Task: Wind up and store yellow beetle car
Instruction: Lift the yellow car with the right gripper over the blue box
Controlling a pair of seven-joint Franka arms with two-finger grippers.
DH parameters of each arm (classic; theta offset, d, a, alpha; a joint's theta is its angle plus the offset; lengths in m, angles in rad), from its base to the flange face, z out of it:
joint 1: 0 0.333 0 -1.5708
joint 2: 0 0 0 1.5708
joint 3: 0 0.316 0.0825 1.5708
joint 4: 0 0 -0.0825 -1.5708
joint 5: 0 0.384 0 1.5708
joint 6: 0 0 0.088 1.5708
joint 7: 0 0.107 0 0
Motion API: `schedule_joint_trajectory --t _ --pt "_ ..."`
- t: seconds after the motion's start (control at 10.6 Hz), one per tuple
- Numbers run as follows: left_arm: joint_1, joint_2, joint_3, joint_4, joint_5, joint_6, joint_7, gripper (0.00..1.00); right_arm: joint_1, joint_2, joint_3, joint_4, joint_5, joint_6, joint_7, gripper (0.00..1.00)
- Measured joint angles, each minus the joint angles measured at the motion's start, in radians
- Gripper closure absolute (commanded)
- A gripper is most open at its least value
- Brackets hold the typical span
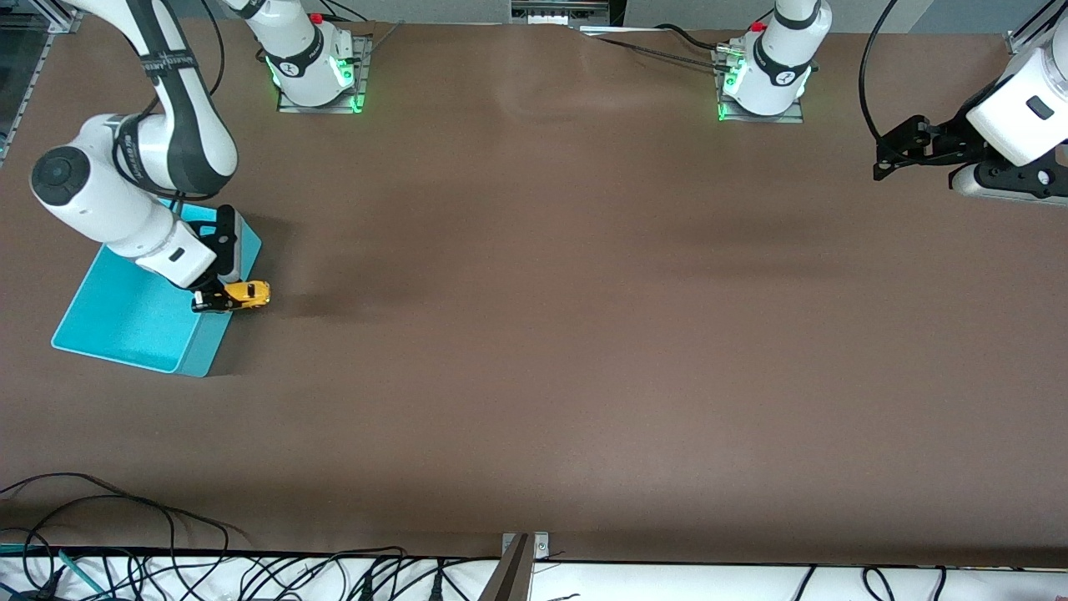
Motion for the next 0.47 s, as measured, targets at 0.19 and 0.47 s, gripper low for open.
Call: schedule_joint_trajectory --t 0.19,0.47 --pt "0.0 0.0 0.0 0.0 0.0 0.0 0.0 0.0 -0.048 -0.034 -0.001 0.002 0.0 -0.055 -0.12 1.0" --pt "0.0 0.001 0.0 0.0 0.0 0.0 0.0 0.0 -0.144 -0.036 -0.003 0.001 0.0 -0.078 -0.353 1.0"
